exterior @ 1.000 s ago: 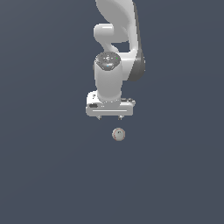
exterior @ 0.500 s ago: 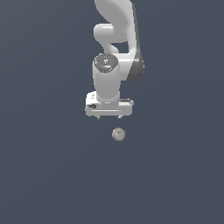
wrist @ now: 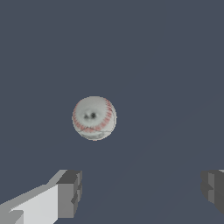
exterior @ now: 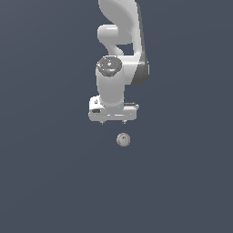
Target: Pick up the object and move it to a goal position.
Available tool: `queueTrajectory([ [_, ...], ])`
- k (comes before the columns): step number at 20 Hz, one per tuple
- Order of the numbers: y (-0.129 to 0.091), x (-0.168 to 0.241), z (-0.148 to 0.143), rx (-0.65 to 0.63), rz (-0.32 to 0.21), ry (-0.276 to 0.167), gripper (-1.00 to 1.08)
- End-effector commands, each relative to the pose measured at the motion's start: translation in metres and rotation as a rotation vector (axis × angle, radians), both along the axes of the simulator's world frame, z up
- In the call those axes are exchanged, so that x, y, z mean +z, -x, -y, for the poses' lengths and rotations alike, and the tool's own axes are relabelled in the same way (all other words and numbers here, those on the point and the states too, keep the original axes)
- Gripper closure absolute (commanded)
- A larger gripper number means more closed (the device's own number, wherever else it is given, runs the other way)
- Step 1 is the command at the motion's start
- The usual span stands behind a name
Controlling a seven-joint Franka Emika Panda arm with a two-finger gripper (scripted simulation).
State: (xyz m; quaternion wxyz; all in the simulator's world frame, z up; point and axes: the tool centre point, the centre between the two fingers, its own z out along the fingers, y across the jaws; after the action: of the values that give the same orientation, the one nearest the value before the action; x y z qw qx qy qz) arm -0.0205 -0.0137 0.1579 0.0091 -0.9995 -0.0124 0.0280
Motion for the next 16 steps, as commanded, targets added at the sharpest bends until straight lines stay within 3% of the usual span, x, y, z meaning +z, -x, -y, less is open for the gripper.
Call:
queueTrajectory([
  [1, 0.000, -0.001, -0.001, 0.020, 0.000, 0.000, -0.92],
  [8, -0.003, -0.007, -0.004, 0.135, 0.005, 0.000, -0.92],
  [16, -0.008, -0.018, -0.011, 0.356, 0.013, -0.001, -0.92],
])
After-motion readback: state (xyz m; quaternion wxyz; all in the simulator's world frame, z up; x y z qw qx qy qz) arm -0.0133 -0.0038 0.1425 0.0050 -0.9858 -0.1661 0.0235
